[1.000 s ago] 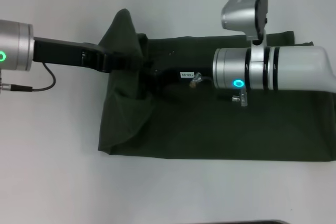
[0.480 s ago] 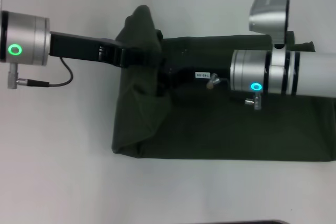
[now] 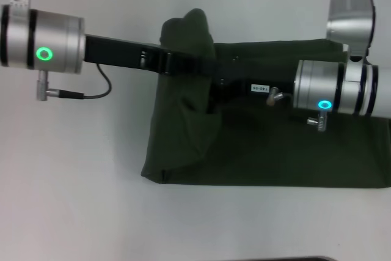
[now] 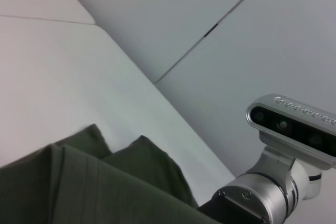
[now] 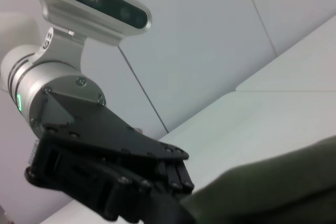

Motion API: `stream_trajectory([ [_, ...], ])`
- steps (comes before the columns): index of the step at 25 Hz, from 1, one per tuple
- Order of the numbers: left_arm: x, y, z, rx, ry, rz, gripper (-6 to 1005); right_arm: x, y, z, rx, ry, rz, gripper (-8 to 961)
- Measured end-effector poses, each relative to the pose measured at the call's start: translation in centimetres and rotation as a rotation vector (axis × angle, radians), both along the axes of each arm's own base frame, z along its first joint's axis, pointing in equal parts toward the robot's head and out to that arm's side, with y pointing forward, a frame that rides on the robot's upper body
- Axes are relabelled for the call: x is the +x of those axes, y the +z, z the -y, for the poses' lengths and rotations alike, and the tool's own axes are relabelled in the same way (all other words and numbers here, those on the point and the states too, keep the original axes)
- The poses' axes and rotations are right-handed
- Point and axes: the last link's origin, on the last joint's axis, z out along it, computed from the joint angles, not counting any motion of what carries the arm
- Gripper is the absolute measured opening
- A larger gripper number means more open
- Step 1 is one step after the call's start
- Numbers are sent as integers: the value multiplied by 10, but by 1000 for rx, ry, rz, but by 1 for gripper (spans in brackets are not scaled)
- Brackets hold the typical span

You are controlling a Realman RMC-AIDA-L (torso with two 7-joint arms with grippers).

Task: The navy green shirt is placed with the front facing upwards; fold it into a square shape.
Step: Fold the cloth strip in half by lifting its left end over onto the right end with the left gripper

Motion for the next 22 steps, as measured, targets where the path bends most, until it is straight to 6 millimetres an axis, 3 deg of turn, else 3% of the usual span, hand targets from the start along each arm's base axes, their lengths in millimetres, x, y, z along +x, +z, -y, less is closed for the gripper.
stream_trajectory([
  [22,45,-57,2,-75,-47,53,90,41,42,20,49,-55,-38,35],
])
